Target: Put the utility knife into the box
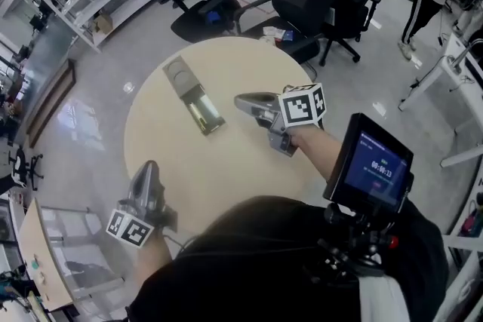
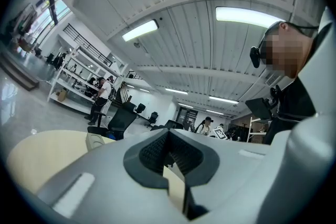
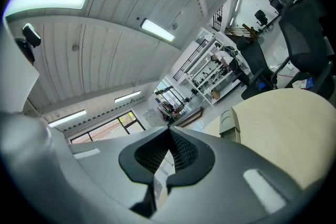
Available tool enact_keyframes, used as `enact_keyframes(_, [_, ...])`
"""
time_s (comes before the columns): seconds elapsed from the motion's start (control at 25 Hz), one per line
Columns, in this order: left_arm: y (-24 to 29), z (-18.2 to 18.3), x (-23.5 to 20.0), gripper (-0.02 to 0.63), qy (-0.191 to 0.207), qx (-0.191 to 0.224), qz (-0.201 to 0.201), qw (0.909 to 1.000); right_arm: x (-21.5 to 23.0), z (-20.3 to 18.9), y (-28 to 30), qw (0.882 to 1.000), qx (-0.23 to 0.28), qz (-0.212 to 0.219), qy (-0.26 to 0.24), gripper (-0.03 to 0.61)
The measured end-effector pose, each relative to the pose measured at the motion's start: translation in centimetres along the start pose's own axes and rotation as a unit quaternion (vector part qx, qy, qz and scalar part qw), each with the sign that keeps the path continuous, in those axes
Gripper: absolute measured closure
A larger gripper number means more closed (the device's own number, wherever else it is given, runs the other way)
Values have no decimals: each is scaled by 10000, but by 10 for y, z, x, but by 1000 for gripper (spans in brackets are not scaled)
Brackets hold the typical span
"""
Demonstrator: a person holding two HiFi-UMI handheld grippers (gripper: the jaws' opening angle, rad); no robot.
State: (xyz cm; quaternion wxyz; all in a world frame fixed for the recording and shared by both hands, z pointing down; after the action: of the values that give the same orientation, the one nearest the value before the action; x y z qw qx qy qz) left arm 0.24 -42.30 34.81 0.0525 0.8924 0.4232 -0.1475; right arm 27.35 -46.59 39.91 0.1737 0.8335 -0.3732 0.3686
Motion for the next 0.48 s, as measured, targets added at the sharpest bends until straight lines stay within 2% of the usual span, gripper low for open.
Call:
enact_keyframes(0.24, [-16, -4, 19, 617, 33, 43, 46, 10000, -5, -5, -15, 10000, -1, 19, -4, 566])
enact_keyframes(0.48, [-51, 21, 6, 617, 145, 293, -156, 9993, -41, -16, 1, 9996, 96, -75, -242, 566])
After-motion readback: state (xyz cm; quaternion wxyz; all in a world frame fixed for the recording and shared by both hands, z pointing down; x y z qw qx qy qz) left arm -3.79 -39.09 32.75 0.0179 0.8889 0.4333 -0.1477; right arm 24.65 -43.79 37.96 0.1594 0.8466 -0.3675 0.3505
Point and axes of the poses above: the fingertips, and each gripper's own axes: y forward along the fingers, x to its right, z out of its top, the point moved 2 cm from there along -y, backward along the fingers, and after that the axes turned 4 degrees about y, right-handed, at the moved point
